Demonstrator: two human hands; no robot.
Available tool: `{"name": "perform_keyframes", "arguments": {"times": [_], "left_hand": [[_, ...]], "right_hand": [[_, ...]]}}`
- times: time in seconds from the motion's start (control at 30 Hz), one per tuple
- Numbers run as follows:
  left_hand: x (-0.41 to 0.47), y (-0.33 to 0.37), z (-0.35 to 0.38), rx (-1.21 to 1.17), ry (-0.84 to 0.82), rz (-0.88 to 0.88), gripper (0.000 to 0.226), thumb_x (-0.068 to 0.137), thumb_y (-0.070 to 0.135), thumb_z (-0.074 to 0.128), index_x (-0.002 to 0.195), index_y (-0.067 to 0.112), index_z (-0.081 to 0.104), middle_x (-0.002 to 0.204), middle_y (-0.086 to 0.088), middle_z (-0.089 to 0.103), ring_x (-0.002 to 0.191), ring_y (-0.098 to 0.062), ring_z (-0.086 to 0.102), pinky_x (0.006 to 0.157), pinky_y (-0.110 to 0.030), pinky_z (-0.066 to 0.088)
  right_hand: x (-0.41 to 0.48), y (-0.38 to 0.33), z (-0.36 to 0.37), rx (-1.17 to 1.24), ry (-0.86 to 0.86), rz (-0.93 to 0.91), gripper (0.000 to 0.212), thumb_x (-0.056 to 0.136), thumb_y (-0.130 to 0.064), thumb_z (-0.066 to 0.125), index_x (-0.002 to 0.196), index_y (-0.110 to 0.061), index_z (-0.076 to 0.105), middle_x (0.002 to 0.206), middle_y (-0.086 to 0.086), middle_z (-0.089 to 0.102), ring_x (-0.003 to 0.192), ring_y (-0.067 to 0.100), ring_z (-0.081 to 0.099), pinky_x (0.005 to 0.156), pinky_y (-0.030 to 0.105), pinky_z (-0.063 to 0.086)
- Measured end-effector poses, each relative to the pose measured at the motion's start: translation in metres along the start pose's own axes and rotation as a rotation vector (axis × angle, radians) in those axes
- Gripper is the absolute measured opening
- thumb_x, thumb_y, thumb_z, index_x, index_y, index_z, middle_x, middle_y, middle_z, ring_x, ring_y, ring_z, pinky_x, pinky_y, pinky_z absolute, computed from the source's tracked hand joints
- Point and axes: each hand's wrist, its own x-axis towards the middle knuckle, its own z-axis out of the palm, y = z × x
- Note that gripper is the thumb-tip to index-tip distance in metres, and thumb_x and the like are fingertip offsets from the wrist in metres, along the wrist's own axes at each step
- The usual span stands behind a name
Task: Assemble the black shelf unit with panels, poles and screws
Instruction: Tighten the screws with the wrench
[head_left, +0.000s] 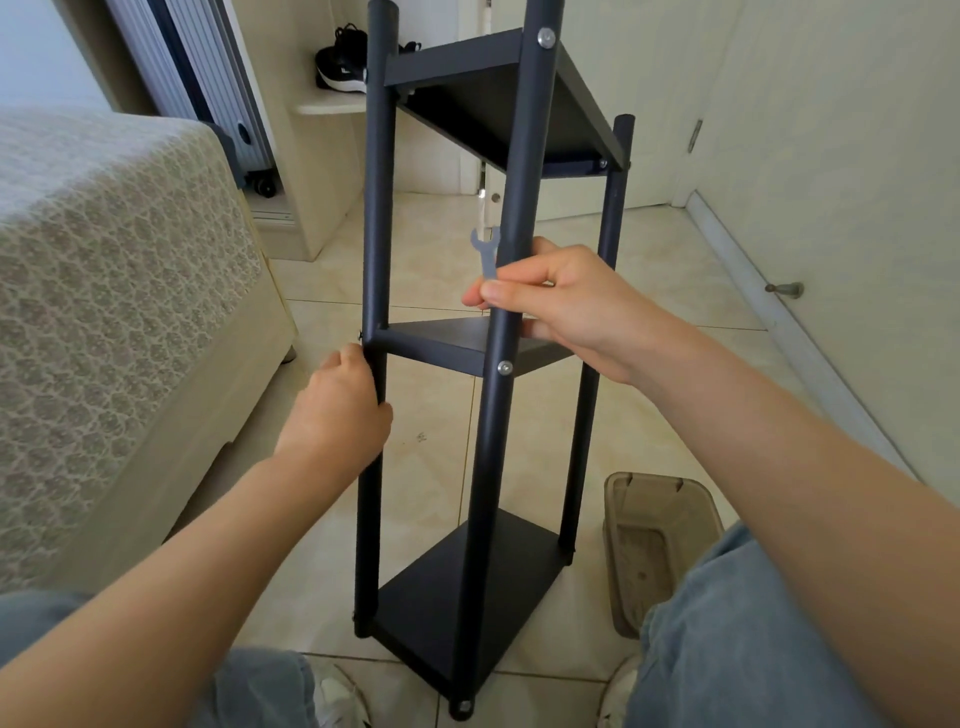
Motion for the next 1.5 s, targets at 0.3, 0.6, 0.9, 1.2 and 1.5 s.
{"name": "perform_keyframes", "arguments": {"times": [0.3, 0.6, 0.9, 1.2, 1.5], "left_hand": [[-0.032, 0.036, 0.003, -0.411, -0.44, 0.051, 0.048, 0.085, 0.035, 0.076, 0.123, 0.032, 0.047, 0.107, 0.017, 0.058, 0.1, -0.008, 0.062, 0.082, -0.027, 0.054], [-0.04, 0.053, 0.019, -0.473, -0.426, 0.103, 0.054, 0.095, 0.018, 0.067, 0.141, 0.022, 0.039, 0.125, 0.002, 0.055, 0.115, -0.024, 0.061, 0.096, -0.044, 0.056], [-0.027, 0.043, 0.016, -0.331, -0.391, 0.113, 0.053, 0.092, 0.018, 0.07, 0.137, 0.02, 0.042, 0.094, 0.015, 0.049, 0.103, -0.022, 0.065, 0.091, -0.041, 0.059], [-0.017, 0.039, 0.012, -0.279, -0.373, 0.112, 0.054, 0.089, 0.017, 0.073, 0.135, 0.02, 0.043, 0.09, 0.018, 0.047, 0.095, -0.02, 0.062, 0.09, -0.042, 0.059], [-0.016, 0.033, 0.006, -0.269, -0.387, 0.08, 0.057, 0.088, 0.016, 0.074, 0.135, 0.02, 0.043, 0.114, 0.003, 0.057, 0.105, -0.025, 0.066, 0.091, -0.045, 0.058]], "right_hand": [[0.0, -0.011, 0.01, 0.013, 0.077, 0.049, 0.016, 0.094, -0.02, 0.065, 0.085, -0.027, 0.076, 0.122, -0.001, 0.059, 0.118, 0.015, 0.056, 0.102, 0.046, 0.048], [-0.001, -0.018, 0.022, 0.081, 0.065, 0.067, 0.023, 0.095, -0.015, 0.062, 0.077, -0.025, 0.072, 0.122, 0.003, 0.067, 0.122, 0.021, 0.056, 0.105, 0.054, 0.043], [-0.006, -0.009, 0.015, 0.106, 0.076, 0.05, 0.015, 0.095, -0.018, 0.062, 0.098, -0.018, 0.077, 0.119, -0.003, 0.068, 0.116, 0.008, 0.059, 0.095, 0.033, 0.054], [-0.026, 0.024, 0.002, -0.02, 0.161, 0.112, 0.013, 0.093, -0.023, 0.065, 0.095, -0.024, 0.078, 0.112, -0.007, 0.069, 0.108, 0.007, 0.062, 0.086, 0.025, 0.057], [-0.039, 0.072, 0.029, -0.118, 0.221, 0.281, 0.015, 0.093, -0.024, 0.063, 0.096, -0.021, 0.077, 0.091, -0.005, 0.069, 0.088, 0.015, 0.064, 0.082, 0.026, 0.053]]}}
